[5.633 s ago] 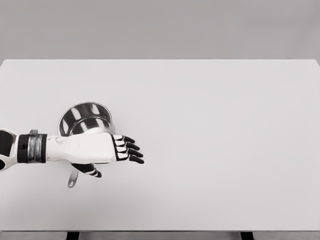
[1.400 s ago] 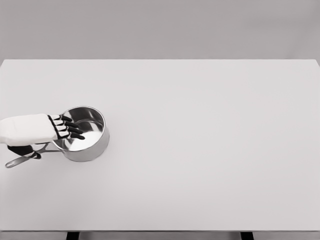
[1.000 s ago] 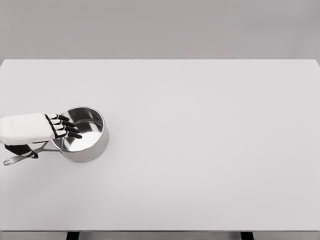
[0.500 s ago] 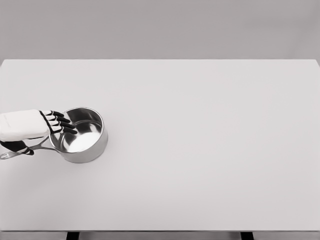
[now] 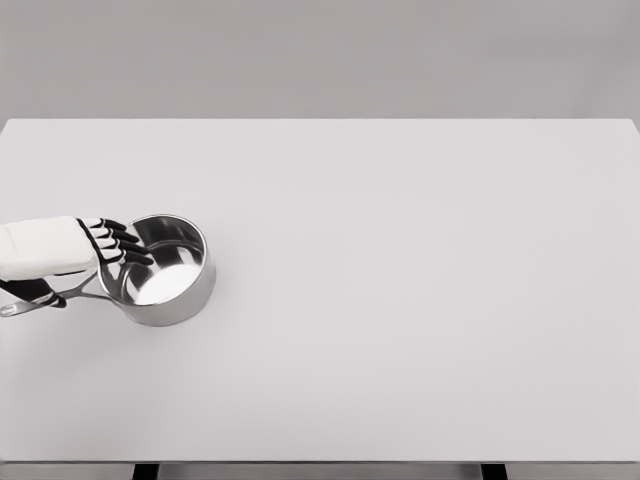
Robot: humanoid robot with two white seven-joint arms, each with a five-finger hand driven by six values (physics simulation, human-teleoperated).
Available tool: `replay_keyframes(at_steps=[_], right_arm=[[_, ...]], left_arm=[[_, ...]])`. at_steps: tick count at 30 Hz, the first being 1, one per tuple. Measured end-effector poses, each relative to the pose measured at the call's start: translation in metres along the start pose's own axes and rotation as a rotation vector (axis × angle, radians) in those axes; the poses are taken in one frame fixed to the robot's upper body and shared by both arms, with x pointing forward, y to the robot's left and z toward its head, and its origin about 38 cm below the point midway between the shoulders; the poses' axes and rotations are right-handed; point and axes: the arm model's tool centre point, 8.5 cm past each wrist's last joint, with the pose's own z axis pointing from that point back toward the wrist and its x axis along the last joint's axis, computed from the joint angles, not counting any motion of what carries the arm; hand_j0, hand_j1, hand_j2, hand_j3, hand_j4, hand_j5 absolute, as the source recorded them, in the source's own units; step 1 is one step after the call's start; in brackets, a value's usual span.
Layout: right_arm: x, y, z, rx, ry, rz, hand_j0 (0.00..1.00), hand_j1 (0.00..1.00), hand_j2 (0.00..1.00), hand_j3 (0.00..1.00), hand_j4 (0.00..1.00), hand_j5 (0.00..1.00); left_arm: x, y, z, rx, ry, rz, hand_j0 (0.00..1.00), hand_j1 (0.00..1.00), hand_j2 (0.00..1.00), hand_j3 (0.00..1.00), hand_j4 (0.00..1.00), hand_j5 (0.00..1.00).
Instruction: Rotate pot handle
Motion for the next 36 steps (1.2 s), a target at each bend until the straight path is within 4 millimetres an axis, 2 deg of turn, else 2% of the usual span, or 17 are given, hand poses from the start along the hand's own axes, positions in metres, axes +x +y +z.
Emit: replay_keyframes(at_steps=[13,24,36], right_arm=[[0.000,0.000,0.000,0.000,0.000,0.000,1.00,1.00,1.00,1.00,1.00,1.00],[0.000,0.000,0.000,0.000,0.000,0.000,1.00,1.00,1.00,1.00,1.00,1.00],[0.000,0.000,0.000,0.000,0.000,0.000,1.00,1.00,1.00,1.00,1.00,1.00]], left_arm=[[-0.002,0.004,0.003,0.014,0.008,0.001,1.00,1.00,1.00,1.00,1.00,1.00],[0.010,-0.005,0.004,-0.010,-0.024,0.022,1.00,1.00,1.00,1.00,1.00,1.00],[0.011,-0.008,0.002,0.015,-0.041,0.081,1.00,1.00,1.00,1.00,1.00,1.00]])
